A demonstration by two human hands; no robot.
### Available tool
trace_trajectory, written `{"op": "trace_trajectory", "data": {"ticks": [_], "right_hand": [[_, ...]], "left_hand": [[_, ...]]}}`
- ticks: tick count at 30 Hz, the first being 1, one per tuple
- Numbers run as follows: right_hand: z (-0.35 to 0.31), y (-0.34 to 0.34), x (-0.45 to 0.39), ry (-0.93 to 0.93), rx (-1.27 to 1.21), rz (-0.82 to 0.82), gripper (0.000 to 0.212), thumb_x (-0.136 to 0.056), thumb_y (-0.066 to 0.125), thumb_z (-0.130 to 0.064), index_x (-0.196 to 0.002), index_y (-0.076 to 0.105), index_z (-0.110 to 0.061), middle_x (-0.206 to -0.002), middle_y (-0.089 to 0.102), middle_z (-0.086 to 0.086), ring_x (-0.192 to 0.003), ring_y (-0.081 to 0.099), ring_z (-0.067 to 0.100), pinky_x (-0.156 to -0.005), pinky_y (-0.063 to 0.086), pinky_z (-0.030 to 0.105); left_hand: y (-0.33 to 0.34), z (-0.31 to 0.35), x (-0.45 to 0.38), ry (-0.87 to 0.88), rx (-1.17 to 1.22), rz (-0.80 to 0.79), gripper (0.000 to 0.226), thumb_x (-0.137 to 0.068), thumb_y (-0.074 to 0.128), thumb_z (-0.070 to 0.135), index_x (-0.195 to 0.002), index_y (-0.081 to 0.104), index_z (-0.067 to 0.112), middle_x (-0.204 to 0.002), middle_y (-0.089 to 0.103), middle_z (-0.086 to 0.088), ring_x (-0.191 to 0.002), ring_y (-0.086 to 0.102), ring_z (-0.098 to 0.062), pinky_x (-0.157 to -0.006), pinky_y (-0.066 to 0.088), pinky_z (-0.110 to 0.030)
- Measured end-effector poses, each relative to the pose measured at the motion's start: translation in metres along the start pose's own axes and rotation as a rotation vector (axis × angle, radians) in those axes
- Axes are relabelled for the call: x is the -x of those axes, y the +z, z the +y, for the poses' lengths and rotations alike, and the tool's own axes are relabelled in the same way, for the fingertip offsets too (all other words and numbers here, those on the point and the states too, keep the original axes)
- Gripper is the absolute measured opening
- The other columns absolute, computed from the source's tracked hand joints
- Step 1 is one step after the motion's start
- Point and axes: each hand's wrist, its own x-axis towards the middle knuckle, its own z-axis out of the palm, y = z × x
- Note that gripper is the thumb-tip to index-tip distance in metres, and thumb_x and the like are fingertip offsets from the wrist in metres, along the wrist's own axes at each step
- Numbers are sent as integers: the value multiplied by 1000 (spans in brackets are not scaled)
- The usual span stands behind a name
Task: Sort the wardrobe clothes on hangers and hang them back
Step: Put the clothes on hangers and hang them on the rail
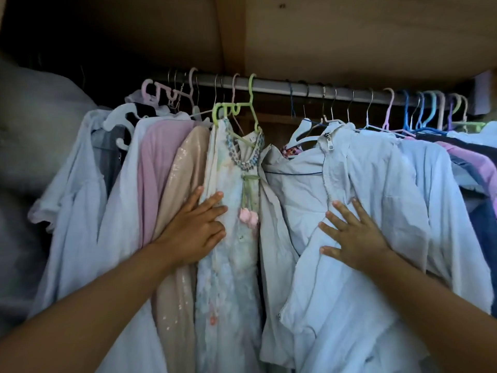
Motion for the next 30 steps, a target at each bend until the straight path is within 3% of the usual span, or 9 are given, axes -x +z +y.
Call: {"op": "trace_trajectory", "data": {"ticks": [5, 9, 13, 16, 19, 22, 25, 30], "right_hand": [[15, 3, 3, 9, -21, -18, 64, -76, 37, -60, -99, 76, -14, -111, 69, 12, -116, 57, 38, -112, 11, 51], [8, 2, 8, -61, -16, -9, 76, -90, 20, -66, -111, 71, -15, -120, 65, 12, -123, 52, 38, -112, 13, 54], [-8, -11, 14, -102, -76, 0, 87, -89, 4, -69, -119, 66, -15, -125, 62, 12, -125, 50, 38, -114, 9, 53], [-21, -25, 20, -108, -143, 63, 80, -87, 17, -70, -121, 65, -16, -122, 64, 10, -119, 56, 34, -115, 2, 47], [-36, -38, 26, -136, -214, 180, 70, -74, 35, -59, -120, 65, -16, -119, 66, 9, -114, 61, 30, -114, 2, 43], [-54, -53, 34, -157, -338, 297, 63, -77, 39, -52, -122, 63, -15, -121, 65, 6, -115, 60, 25, -111, 10, 41], [-76, -74, 46, -164, -504, 396, 55, -81, 42, -47, -120, 63, -15, -117, 67, 2, -116, 59, 24, -109, 18, 41], [-112, -101, 76, -157, -746, 474, 49, -83, 44, -44, -113, 66, -12, -105, 70, 5, -113, 57, 22, -107, 21, 36]], "left_hand": [[-5, -9, 16, -65, 20, -44, 66, -100, 15, 44, -72, 72, 24, -120, 66, -4, -129, 46, -25, -112, 17, -48], [-13, 7, 16, -57, 62, -33, 44, -94, 35, 44, -78, 72, 26, -125, 63, -3, -132, 43, -25, -110, 19, -46], [-25, 21, 17, -52, 93, -44, 37, -88, 42, 44, -86, 74, 25, -125, 62, -4, -131, 44, -23, -111, 19, -42], [-33, 30, 26, -77, 123, -74, 38, -85, 45, 46, -93, 74, 23, -123, 63, -4, -128, 45, -22, -108, 23, -39], [-43, 41, 37, -95, 130, -117, 39, -84, 46, 45, -98, 74, 22, -123, 63, -5, -128, 45, -23, -107, 25, -39], [-60, 59, 55, -112, 171, -147, 39, -83, 48, 43, -102, 72, 19, -125, 62, -7, -125, 46, -23, -104, 29, -37], [-85, 83, 79, -150, 273, -201, 39, -86, 50, 41, -110, 68, 16, -127, 60, -9, -112, 58, -23, -94, 42, -35], [-142, 129, 131, -271, 378, -294, 38, -86, 50, 35, -112, 67, 12, -119, 63, -12, -102, 62, -23, -78, 53, -30]]}}
